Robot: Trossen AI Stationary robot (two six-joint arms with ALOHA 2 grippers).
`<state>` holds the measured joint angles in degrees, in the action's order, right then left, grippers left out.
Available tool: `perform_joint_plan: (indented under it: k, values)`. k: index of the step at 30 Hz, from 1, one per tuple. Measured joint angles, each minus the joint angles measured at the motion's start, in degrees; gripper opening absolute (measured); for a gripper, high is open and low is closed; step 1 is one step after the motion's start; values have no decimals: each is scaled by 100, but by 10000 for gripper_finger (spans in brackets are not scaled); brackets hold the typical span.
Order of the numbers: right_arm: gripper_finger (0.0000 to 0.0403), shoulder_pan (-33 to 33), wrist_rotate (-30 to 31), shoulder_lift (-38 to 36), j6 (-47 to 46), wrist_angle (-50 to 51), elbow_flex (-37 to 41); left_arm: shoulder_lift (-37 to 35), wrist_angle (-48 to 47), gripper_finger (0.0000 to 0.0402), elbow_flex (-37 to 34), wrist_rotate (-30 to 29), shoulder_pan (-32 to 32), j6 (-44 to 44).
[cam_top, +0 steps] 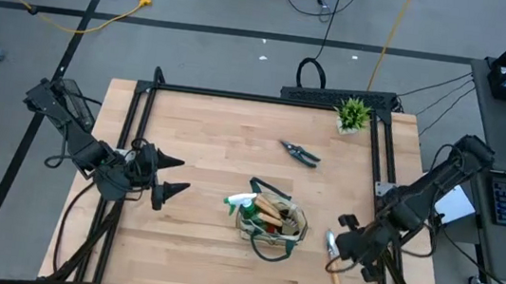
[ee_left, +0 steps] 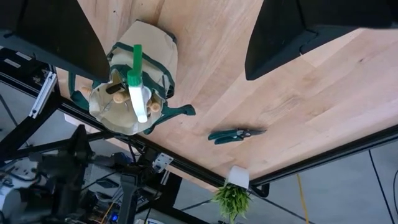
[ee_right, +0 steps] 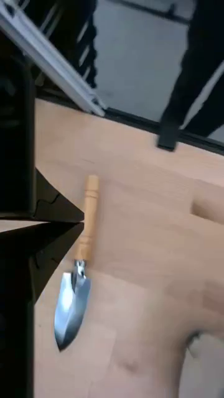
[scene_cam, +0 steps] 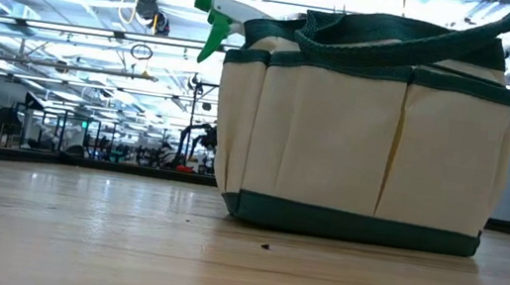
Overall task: Pick & Place Garden tools in Gardening bag
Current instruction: Put the brown trowel into the gardening bag
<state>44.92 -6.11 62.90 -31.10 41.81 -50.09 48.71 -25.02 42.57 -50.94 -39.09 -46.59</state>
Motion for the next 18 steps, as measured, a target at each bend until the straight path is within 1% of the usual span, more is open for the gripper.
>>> perform_joint_plan:
  k: [7,9,12,18]
  values:
    - [4,282,-65,498,776,6,0,0,1,384,0,0,1,-12]
    - [4,290,-170,638,1077,7,0,-2,2,382,0,0,0,-31]
    - [4,286,-166,837,1489,9,0,-1,0,377,0,5,0,-45]
    - [5,282,-153,1258,2465,25,0,0,2,377,0,299,0,-44]
